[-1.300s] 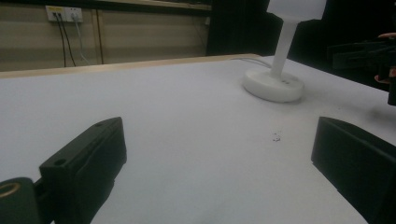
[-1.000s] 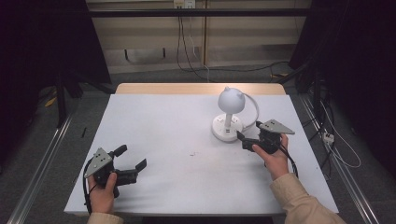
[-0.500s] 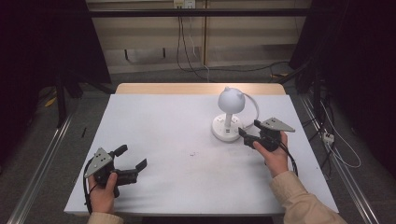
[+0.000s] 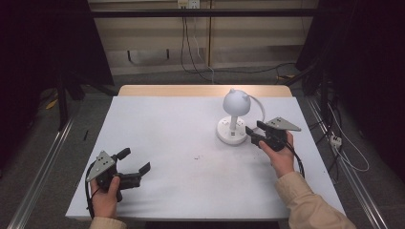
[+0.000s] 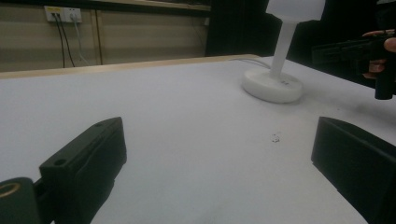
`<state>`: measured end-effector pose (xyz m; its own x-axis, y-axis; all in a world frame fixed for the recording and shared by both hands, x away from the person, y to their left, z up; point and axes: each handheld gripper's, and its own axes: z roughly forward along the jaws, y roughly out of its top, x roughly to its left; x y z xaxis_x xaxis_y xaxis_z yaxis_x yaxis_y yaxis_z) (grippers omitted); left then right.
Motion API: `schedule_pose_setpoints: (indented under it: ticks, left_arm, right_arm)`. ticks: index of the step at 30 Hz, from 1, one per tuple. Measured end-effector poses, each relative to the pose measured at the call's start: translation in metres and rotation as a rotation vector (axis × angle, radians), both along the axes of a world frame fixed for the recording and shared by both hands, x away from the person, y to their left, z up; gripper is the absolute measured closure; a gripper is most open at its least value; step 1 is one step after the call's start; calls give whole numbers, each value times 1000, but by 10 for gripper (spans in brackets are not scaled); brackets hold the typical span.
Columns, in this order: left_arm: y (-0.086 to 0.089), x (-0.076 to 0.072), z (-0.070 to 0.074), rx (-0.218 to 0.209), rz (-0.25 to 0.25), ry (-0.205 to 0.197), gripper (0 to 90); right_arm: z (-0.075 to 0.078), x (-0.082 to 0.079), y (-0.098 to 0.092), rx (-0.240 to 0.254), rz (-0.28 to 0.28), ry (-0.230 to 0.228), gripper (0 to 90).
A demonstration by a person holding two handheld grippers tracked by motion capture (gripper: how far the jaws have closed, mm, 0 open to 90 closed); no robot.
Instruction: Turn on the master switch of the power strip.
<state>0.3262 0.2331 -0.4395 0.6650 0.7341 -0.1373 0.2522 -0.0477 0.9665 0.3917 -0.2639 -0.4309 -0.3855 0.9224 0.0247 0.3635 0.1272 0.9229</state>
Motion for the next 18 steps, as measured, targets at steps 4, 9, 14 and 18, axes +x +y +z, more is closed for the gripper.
schedule_pose_setpoints:
  ticks: [4, 9, 14, 18]
  left_arm:
    - [0, 0, 0, 0, 0, 2, 30]
    - [0, 0, 0, 1, 1, 0, 30]
    - [0, 1, 0, 3, 0, 0, 30]
    - [0, 1, 0, 3, -1, 1, 30]
  right_arm:
    - [1, 1, 0, -2, 4, 3, 520]
    - [0, 2, 1, -5, 15, 9, 590]
    - [-2, 4, 2, -11, 26, 19, 685]
    - [-4, 5, 2, -8, 31, 28, 750]
